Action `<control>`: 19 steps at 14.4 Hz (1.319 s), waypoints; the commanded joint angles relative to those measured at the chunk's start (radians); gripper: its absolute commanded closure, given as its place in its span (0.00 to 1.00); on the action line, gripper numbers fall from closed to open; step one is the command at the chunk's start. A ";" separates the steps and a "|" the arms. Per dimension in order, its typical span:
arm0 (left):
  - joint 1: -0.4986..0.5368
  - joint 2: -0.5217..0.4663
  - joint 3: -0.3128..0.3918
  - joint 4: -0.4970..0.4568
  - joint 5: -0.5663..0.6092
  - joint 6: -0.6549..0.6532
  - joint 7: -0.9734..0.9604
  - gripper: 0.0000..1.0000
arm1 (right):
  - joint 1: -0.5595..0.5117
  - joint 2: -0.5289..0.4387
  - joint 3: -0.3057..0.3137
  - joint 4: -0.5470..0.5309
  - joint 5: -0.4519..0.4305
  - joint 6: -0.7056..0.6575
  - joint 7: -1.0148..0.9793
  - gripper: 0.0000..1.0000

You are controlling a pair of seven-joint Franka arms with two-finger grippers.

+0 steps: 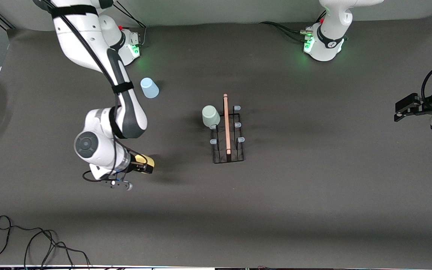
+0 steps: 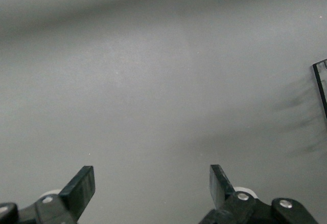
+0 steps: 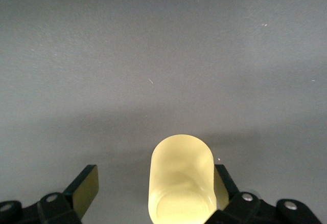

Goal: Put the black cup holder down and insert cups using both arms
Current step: 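Grasp the yellow cup with the right gripper and lift it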

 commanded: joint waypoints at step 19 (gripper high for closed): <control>-0.010 0.005 0.003 0.023 0.017 -0.026 -0.014 0.00 | 0.017 -0.124 -0.008 -0.081 0.077 -0.062 -0.083 1.00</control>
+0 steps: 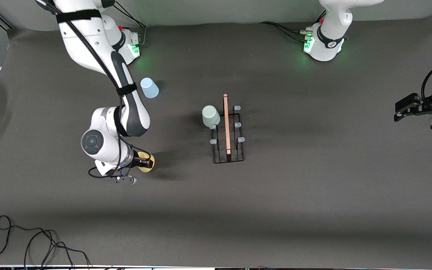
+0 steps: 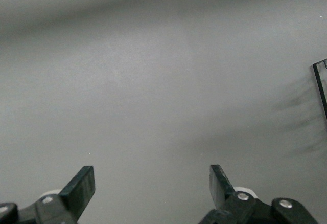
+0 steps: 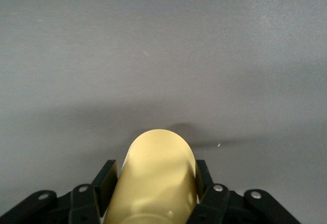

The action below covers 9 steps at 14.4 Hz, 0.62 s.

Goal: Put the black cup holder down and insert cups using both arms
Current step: 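Grasp the yellow cup with the right gripper and lift it, then lower the yellow cup into the rack slot beside the green cup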

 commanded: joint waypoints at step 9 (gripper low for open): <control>-0.012 0.004 0.001 0.021 0.017 -0.027 -0.017 0.00 | 0.110 -0.063 -0.003 0.274 0.109 -0.244 0.409 1.00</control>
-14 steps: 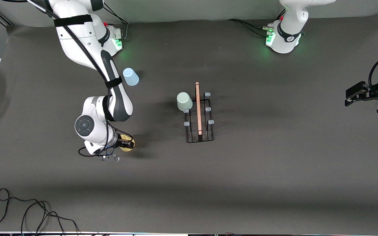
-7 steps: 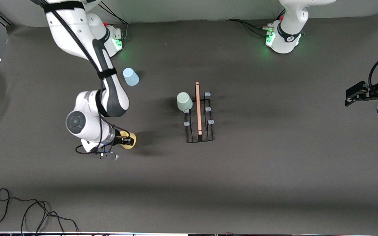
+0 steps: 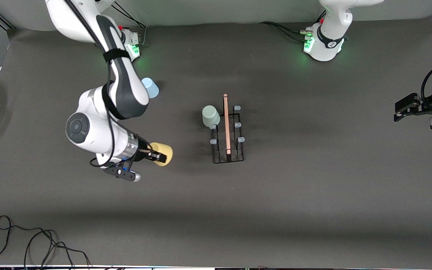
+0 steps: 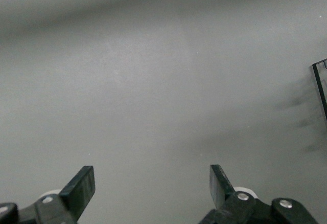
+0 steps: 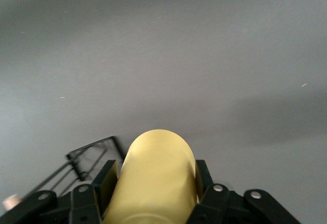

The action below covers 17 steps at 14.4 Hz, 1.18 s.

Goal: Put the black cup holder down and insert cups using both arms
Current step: 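Lower the yellow cup into the rack slot beside the green cup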

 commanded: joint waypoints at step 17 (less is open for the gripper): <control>-0.020 0.007 0.002 0.015 0.017 -0.024 -0.021 0.00 | 0.260 0.183 -0.009 0.097 0.009 0.220 0.410 1.00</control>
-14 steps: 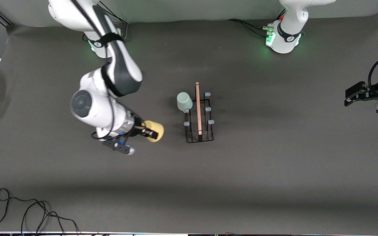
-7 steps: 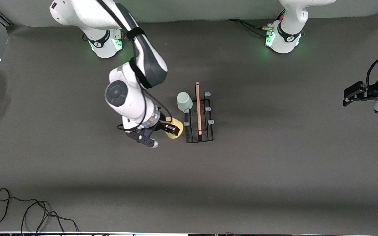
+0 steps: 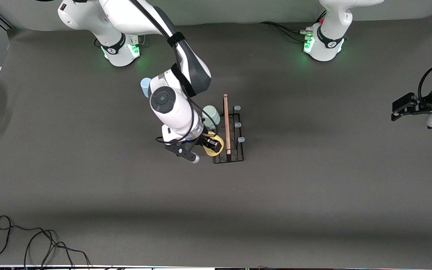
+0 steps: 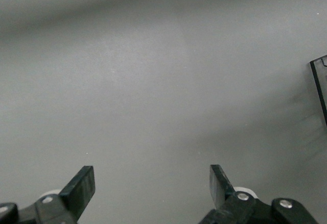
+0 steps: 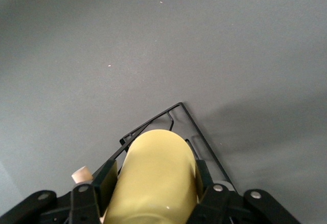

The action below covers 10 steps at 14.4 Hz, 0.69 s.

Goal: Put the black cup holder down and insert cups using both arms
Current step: 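Lower the yellow cup into the rack slot beside the green cup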

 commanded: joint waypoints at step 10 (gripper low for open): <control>-0.016 0.006 0.004 0.011 0.017 -0.018 -0.019 0.00 | 0.021 0.063 -0.020 0.026 0.004 0.031 0.023 0.03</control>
